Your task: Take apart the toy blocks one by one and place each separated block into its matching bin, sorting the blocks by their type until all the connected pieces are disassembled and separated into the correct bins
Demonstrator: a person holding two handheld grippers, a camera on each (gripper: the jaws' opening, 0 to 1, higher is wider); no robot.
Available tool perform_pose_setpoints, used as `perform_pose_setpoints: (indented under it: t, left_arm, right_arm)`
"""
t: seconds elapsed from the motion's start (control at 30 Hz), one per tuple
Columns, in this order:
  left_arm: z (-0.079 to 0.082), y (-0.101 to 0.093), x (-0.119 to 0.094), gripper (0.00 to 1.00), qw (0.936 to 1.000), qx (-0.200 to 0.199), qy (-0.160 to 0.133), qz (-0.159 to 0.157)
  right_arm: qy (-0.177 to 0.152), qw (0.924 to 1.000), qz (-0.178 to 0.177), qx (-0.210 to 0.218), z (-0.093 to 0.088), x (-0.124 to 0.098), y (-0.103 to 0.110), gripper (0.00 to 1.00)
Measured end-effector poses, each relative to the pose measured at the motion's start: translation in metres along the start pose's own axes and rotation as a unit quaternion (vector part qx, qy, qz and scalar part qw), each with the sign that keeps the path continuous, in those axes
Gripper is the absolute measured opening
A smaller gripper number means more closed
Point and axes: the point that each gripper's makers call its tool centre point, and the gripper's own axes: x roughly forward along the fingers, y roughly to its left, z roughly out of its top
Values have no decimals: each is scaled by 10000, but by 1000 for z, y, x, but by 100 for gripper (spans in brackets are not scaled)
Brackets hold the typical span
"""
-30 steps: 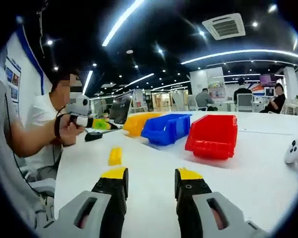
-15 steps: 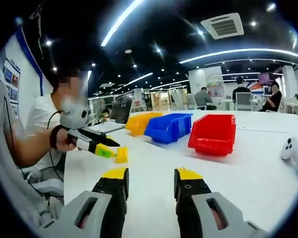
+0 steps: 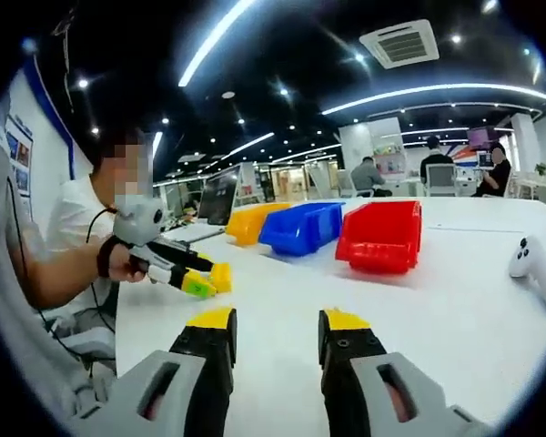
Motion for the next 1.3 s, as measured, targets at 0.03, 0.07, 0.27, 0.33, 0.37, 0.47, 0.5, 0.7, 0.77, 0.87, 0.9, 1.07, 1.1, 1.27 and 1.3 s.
perform_pose_setpoints:
  t: [0.03,0.07,0.27,0.33,0.37,0.47,0.5,0.7,0.77,0.87,0.9,1.07,1.1,1.27,1.3]
  left_arm:
    - [0,0,0,44,10000,2,-10,10]
    - [1,0,-1,44,10000,2,-9,12]
    - [34,3,-15,44,9979,201,-614,12]
    - [46,9,-21,44,9963,190,-832,66]
    - [52,12,-25,44,9955,230,-919,98]
    - [66,28,-34,44,9932,273,-1105,255]
    - [70,34,-37,44,9924,290,-1159,294]
    - [100,84,-45,44,9891,385,-1300,577]
    - [114,111,-47,44,9849,430,-1428,879]
    - [130,146,-43,44,9822,56,-1581,1013]
    - [134,157,-41,44,9809,-6,-1628,1066]
    - [151,200,-31,44,9702,-47,-1887,1518]
    - [154,211,-27,44,9679,-63,-1941,1594]
    - [159,244,-11,44,9667,-201,-1815,1791]
    - [160,249,-9,44,9664,-207,-1817,1806]
  right_arm:
    - [16,10000,12,14,0,0,2,35]
    - [20,10000,17,17,0,0,3,34]
    - [68,9999,114,-72,1,-4,9,31]
    - [75,9999,91,-49,-1,-4,8,31]
    - [69,9999,89,-36,-1,-3,8,30]
    - [47,9999,136,-17,1,0,12,30]
    - [82,9998,188,-69,0,1,15,30]
    - [109,9994,315,-136,-1,7,24,29]
    - [75,9994,317,-76,-1,7,25,29]
    - [94,9994,329,-29,-2,7,27,29]
    - [119,9994,331,-45,-3,7,27,29]
    - [116,9998,149,-38,1,1,14,29]
    - [85,9999,128,-27,3,1,12,29]
    - [64,9999,95,-11,4,4,8,29]
    - [74,9999,105,-18,4,5,8,29]
